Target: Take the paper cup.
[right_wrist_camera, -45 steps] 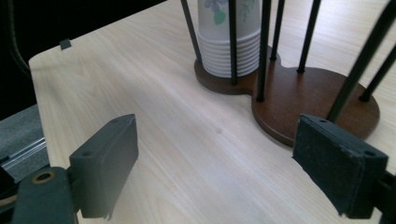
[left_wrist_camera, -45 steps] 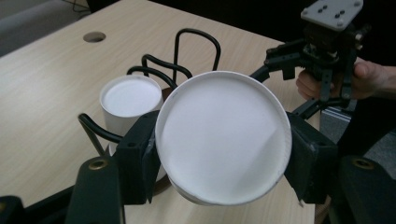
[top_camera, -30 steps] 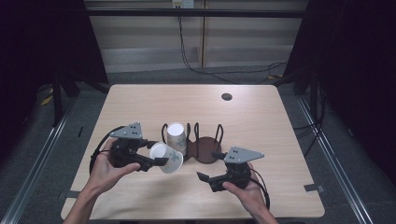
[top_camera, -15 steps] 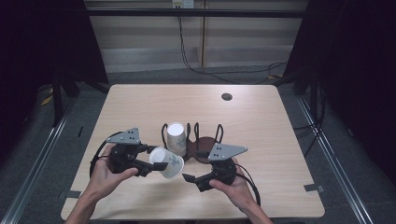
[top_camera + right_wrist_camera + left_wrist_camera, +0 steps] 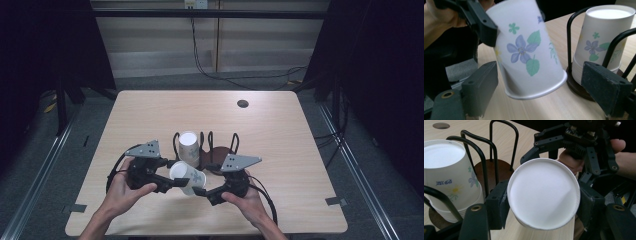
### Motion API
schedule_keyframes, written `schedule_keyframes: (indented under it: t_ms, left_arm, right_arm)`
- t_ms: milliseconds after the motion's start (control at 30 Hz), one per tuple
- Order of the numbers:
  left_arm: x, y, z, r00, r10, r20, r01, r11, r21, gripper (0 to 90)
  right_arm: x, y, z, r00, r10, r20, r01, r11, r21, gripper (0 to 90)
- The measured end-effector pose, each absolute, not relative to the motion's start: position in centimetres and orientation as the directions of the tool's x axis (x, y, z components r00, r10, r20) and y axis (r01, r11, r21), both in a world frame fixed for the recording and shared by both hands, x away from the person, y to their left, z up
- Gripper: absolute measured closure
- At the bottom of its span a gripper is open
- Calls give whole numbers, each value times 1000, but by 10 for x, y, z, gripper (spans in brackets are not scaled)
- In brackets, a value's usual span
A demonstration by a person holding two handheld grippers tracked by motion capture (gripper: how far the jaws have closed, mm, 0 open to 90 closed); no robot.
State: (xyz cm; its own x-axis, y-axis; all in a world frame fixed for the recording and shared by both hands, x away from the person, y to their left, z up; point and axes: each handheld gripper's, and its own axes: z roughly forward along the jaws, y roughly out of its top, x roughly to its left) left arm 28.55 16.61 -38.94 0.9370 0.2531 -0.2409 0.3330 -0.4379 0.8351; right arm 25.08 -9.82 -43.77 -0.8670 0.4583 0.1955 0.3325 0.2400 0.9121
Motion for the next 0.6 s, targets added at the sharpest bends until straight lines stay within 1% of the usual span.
schedule_keyframes:
  t_ms: [333, 600]
  left_arm:
    - [284, 158, -395, 933, 242, -266, 352, -459, 816, 363]
    - [283, 157, -395, 931, 227, -285, 360, -460, 811, 364]
  right_arm:
    - [249, -90, -444, -886, 423, 190, 320, 262, 910, 145]
    - [246, -82, -447, -902, 406, 149, 285, 298, 911, 181]
